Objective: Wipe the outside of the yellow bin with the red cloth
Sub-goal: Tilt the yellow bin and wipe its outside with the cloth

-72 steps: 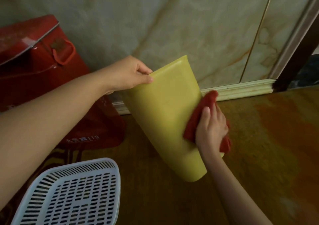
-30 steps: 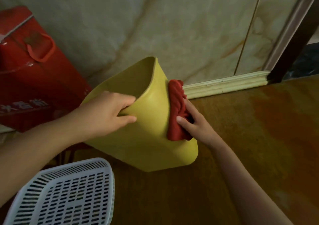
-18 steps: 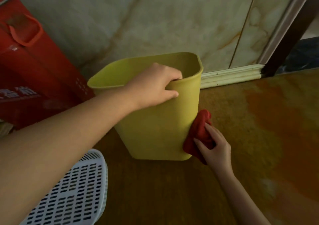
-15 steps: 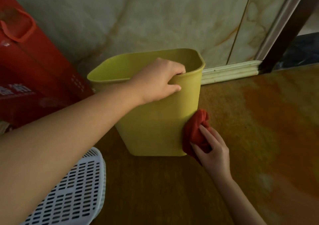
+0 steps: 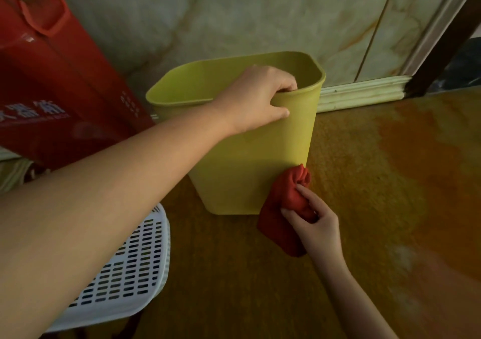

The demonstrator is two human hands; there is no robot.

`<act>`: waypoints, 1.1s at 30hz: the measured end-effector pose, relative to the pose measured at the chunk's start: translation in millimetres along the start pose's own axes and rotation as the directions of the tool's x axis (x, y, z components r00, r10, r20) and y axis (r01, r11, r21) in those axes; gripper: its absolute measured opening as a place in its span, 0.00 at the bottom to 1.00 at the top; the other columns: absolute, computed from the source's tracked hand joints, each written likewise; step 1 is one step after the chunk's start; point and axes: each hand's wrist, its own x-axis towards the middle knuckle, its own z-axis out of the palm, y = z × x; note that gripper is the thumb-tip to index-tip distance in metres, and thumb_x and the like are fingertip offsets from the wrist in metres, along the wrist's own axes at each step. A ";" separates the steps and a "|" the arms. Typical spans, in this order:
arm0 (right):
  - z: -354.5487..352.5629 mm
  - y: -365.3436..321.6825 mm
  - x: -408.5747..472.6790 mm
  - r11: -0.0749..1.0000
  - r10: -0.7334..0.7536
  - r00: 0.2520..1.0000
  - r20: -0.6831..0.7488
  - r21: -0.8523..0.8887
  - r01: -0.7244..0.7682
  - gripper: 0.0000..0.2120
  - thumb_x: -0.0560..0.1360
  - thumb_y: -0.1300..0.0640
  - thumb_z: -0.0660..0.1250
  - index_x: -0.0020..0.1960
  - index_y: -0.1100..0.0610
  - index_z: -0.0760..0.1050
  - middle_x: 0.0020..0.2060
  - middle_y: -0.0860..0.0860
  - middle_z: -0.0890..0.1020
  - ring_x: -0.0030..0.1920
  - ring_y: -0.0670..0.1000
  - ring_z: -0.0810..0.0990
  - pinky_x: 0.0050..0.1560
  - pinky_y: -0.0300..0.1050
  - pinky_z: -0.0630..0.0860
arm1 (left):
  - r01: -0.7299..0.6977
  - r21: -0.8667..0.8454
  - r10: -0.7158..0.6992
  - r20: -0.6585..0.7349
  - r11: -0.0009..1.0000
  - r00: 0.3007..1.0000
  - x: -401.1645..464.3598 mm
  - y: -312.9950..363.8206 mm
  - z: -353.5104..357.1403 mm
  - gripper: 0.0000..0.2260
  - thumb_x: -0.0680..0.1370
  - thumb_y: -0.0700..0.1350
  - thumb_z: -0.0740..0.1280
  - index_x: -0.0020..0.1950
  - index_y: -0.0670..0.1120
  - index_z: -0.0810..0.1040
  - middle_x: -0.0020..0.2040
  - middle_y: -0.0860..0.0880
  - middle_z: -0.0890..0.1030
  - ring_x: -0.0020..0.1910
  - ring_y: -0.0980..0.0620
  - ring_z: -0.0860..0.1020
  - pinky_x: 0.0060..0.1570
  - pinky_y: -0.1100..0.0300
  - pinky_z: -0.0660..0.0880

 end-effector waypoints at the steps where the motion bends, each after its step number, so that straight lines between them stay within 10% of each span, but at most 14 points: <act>1: -2.2 -2.8 -1.6 0.998 0.042 0.999 0.028 0.055 -0.043 0.24 0.66 0.54 0.74 0.50 0.29 0.71 0.49 0.33 0.76 0.49 0.35 0.78 0.46 0.37 0.80 | 0.002 -0.006 -0.002 0.018 1.000 1.000 -0.8 1.3 -0.5 0.07 0.68 0.41 0.67 0.45 0.42 0.79 0.44 0.46 0.83 0.42 0.52 0.75 0.36 0.62 0.60; 11: 2.0 -8.2 -40.9 0.949 0.217 0.932 0.290 0.163 -0.271 0.23 0.60 0.48 0.73 0.56 0.45 0.78 0.51 0.49 0.83 0.47 0.45 0.83 0.45 0.44 0.82 | 0.059 -0.076 -0.053 0.089 0.995 0.995 -27.6 4.7 -8.0 0.07 0.69 0.40 0.67 0.45 0.46 0.81 0.41 0.55 0.79 0.41 0.58 0.74 0.35 0.80 0.62; 24: 19.5 -19.2 -56.4 0.944 0.265 0.900 0.346 0.099 -0.315 0.18 0.60 0.48 0.75 0.50 0.39 0.79 0.52 0.48 0.83 0.49 0.49 0.83 0.49 0.50 0.81 | 0.184 -0.182 -0.182 0.027 0.966 0.983 -107.5 -15.1 -13.2 0.10 0.67 0.43 0.72 0.47 0.51 0.81 0.44 0.61 0.78 0.48 0.67 0.73 0.44 0.85 0.60; 29: 33.0 -21.9 -63.0 0.938 0.286 0.876 0.389 0.075 -0.339 0.17 0.65 0.54 0.75 0.53 0.43 0.80 0.52 0.50 0.83 0.49 0.50 0.83 0.49 0.50 0.81 | 0.270 -0.210 -0.276 0.002 0.940 0.961 -145.3 -27.5 -11.3 0.10 0.68 0.43 0.71 0.48 0.51 0.81 0.44 0.58 0.80 0.48 0.60 0.77 0.46 0.78 0.65; 33: 45.0 -25.5 -69.1 0.915 0.317 0.837 0.446 0.088 -0.393 0.18 0.65 0.56 0.75 0.53 0.46 0.79 0.49 0.50 0.84 0.47 0.49 0.84 0.43 0.44 0.81 | 0.207 -0.563 -0.373 -0.195 0.800 0.907 -182.3 -32.6 -26.4 0.14 0.70 0.39 0.70 0.54 0.50 0.79 0.54 0.54 0.82 0.56 0.60 0.78 0.58 0.68 0.71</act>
